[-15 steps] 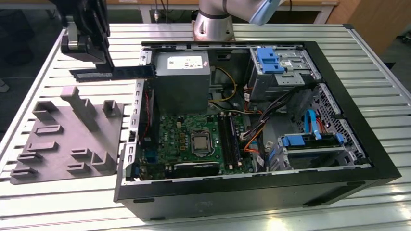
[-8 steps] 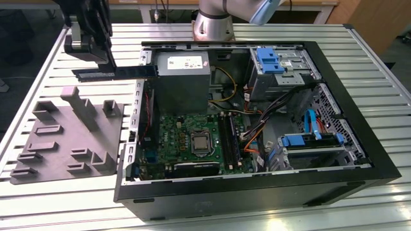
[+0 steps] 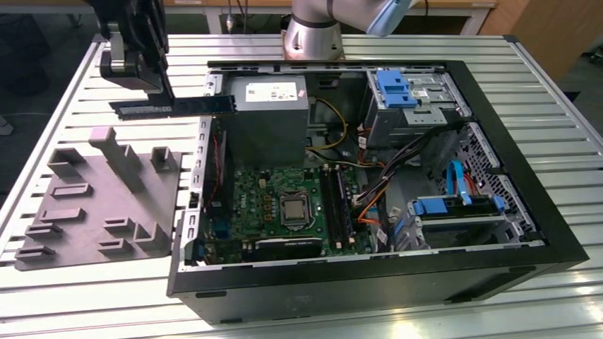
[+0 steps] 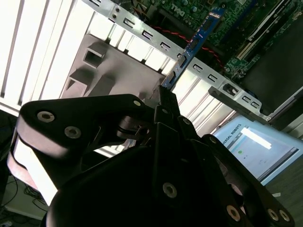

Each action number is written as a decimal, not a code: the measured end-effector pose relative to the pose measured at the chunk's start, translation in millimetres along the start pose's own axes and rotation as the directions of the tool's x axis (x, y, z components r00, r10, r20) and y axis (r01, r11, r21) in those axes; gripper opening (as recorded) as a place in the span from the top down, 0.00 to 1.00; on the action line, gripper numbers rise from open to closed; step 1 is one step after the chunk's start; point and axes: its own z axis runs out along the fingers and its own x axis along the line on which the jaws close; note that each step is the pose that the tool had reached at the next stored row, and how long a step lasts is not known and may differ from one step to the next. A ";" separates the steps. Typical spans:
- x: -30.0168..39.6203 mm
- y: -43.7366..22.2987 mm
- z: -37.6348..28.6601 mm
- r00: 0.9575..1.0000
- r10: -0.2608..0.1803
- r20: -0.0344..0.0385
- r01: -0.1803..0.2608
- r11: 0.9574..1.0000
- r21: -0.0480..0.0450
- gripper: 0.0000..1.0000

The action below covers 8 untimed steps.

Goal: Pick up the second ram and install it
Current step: 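Pick up the second ram and move it above second insertion slot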

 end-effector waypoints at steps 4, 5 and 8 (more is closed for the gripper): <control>-0.1 -2.0 -0.1 1.000 0.000 0.000 0.000 1.000 0.000 0.88; -0.1 -2.3 0.0 1.000 0.000 0.000 0.000 1.000 0.000 0.88; -0.3 -3.1 -0.1 1.000 0.000 0.000 0.000 1.000 0.000 0.88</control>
